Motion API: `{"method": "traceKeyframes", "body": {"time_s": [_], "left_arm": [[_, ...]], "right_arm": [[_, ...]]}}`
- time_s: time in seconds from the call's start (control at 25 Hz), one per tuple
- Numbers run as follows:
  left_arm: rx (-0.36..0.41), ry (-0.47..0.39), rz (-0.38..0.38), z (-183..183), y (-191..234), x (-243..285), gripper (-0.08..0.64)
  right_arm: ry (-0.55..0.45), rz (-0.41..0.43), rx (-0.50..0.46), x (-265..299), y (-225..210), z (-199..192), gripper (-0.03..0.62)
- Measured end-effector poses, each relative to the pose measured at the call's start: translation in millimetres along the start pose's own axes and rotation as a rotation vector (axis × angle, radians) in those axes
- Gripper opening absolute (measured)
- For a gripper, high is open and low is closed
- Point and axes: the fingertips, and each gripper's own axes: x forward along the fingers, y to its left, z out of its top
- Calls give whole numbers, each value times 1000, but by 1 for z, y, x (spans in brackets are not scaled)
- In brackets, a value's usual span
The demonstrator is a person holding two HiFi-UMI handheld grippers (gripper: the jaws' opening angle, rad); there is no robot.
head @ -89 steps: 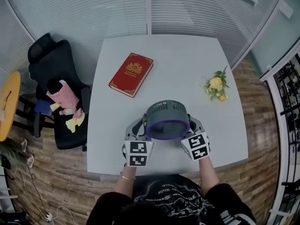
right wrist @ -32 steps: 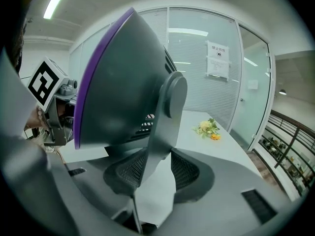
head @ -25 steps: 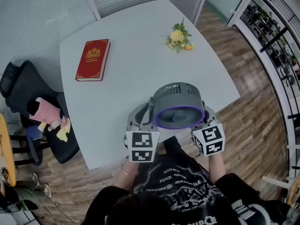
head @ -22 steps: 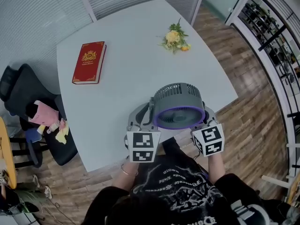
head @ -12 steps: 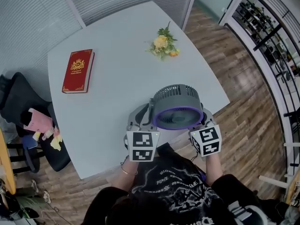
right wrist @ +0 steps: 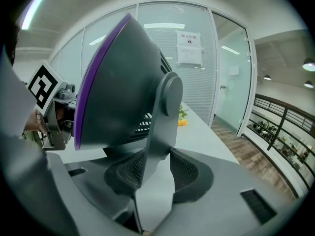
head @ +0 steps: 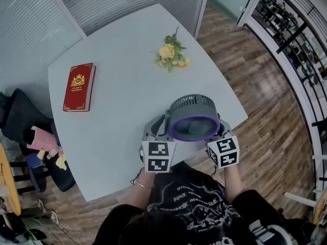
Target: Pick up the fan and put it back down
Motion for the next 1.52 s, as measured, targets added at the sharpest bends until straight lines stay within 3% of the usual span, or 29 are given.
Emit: {"method": "traceKeyframes", "body": {"time_s": [0.44,0.68,0.96,1.52], "left_arm": [[-23,39,-4,-5,-12,69,72],[3,66,-26,-15,-12,110,74],[-65,93,-38,-23,-7,138,72],[-47,98,-47,-28,-4,183,73]], "right_arm": [[27,21,21,39,-57,-15,141],[35,27,32,65,-82,-22,140],[54,24,60,89,-97,-28,133],[66,-23,80,120,-127,-37,121]]}}
